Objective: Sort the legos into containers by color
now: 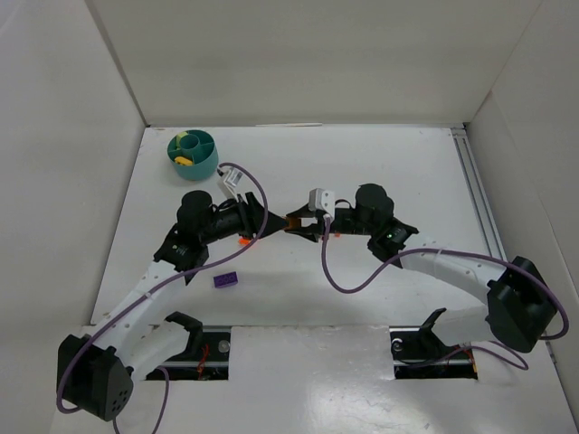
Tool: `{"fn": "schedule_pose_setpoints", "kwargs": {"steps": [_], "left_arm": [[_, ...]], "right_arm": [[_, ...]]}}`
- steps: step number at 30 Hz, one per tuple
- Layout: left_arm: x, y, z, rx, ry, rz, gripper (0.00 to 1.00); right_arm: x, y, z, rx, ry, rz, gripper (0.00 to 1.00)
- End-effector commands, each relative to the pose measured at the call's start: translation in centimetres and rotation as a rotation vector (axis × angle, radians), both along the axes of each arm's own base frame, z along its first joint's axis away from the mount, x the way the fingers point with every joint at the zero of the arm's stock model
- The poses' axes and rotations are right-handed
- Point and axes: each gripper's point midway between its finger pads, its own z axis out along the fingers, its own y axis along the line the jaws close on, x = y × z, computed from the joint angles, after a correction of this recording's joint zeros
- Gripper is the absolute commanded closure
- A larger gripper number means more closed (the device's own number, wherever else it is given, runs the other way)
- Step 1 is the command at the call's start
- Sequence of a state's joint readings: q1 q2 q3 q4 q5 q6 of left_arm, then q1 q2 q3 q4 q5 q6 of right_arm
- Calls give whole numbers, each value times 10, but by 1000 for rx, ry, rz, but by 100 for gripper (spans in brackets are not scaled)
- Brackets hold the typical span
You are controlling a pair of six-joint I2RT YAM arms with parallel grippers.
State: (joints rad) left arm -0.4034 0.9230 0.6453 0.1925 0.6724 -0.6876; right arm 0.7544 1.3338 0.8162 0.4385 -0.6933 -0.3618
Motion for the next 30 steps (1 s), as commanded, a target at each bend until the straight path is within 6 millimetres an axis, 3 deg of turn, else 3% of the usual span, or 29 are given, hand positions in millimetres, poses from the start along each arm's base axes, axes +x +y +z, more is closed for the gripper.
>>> {"fn": "schedule_pose_setpoints", "kwargs": {"steps": [1, 9, 14, 17, 20, 21, 23, 24, 25, 30], "left_arm": [[-7, -11, 14, -36, -57, -59, 50], [-11, -16, 28, -58, -105, -78, 76], [-6, -12, 31, -65, -100, -29, 100], [3, -8, 31, -52, -91, 29, 100], [11, -3, 30, -36, -81, 86, 100], [15, -1, 41, -40, -96, 108, 100], [26, 5, 37, 1, -82, 171, 100], [29, 7, 49, 3, -109, 186, 100], [35, 8, 39, 46, -76, 204, 100], [73, 29, 39, 148, -53, 346, 100]], "right_arm": [[-7, 1, 34, 86, -91, 22, 82], [-7, 1, 34, 86, -91, 22, 80], [-7, 2, 28, 71, -84, 31, 76], [-7, 2, 31, 70, -93, 31, 70], [-4, 1, 18, 33, -78, 22, 56], [0, 1, 21, 31, -79, 2, 49], [5, 0, 21, 16, -77, -23, 33], [8, 0, 26, 23, -86, -36, 22], [12, 2, 28, 24, -89, -51, 0], [39, -3, 25, -7, -63, -191, 0]]}}
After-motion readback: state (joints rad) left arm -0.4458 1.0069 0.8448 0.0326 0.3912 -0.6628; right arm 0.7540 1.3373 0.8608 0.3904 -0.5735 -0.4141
